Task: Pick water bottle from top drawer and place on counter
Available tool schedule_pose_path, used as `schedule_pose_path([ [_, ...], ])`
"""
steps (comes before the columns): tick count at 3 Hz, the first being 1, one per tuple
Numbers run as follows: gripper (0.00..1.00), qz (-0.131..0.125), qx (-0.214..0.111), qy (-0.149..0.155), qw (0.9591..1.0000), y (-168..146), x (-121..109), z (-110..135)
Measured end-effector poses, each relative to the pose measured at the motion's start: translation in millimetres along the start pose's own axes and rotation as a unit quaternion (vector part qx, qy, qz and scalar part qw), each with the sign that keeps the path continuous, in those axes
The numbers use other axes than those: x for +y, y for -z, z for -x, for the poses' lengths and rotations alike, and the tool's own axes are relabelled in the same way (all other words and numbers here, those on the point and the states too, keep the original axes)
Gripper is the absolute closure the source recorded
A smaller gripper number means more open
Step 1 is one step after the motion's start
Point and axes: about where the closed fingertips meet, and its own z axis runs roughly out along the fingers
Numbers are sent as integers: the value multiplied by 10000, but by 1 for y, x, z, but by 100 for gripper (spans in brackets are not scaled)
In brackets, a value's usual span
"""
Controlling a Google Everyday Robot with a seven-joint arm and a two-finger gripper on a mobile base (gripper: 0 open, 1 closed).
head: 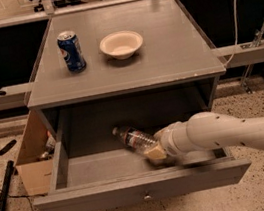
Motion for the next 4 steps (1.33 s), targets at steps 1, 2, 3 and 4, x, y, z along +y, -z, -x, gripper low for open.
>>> schedule_pose_path([
  [1, 100, 0, 0, 0, 10000, 0, 0, 0],
  [2, 100, -3, 7, -5, 10000, 2, -1, 0],
  [3, 100, -35, 70, -56, 10000, 24, -9, -2],
  [4, 100, -260, 51, -144, 9995, 86, -37, -1],
])
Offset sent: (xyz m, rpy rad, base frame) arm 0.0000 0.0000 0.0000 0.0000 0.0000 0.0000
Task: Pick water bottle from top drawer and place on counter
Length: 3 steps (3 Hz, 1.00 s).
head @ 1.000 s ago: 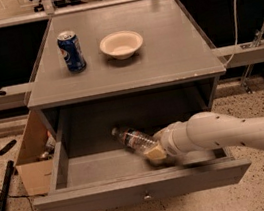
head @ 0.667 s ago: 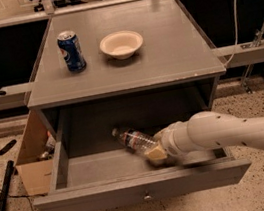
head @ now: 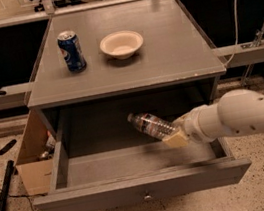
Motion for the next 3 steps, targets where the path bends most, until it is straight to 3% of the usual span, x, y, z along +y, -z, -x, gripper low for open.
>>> schedule_pose_path([
  [1, 100, -130, -58, -21, 9999, 43, -19, 1],
  [3, 100, -55, -310, 140, 9994, 140, -10, 4],
])
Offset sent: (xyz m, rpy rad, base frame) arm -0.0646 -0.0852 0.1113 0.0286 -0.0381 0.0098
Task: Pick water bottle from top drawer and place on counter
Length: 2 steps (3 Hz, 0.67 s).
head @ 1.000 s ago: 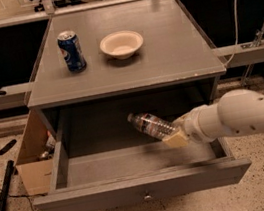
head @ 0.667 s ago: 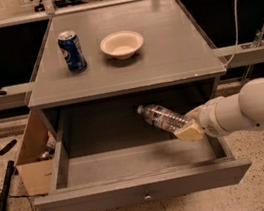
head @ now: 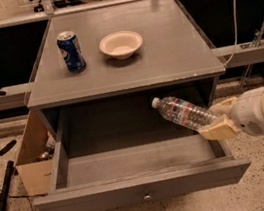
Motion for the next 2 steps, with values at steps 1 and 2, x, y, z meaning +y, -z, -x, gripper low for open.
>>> schedule_pose_path([
  [1, 100, -121, -249, 136, 9995, 56, -4, 9],
  [2, 100, -101, -436, 272, 9986, 64, -24, 32],
])
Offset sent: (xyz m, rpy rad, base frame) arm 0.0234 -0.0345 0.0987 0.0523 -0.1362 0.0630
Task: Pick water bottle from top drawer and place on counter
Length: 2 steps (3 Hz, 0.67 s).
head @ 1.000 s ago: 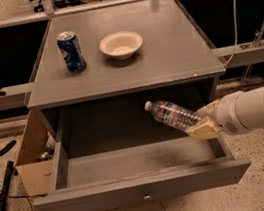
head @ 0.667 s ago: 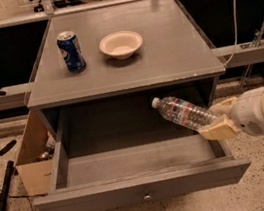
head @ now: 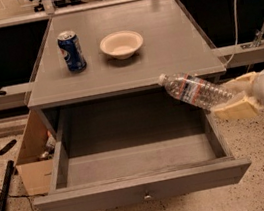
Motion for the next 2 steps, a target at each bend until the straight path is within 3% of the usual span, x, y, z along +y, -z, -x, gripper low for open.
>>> schedule_pose_path([
  [1, 100, 3, 26, -2, 10000, -44, -65, 27],
  [2, 100, 180, 130, 86, 9997, -96, -101, 55],
])
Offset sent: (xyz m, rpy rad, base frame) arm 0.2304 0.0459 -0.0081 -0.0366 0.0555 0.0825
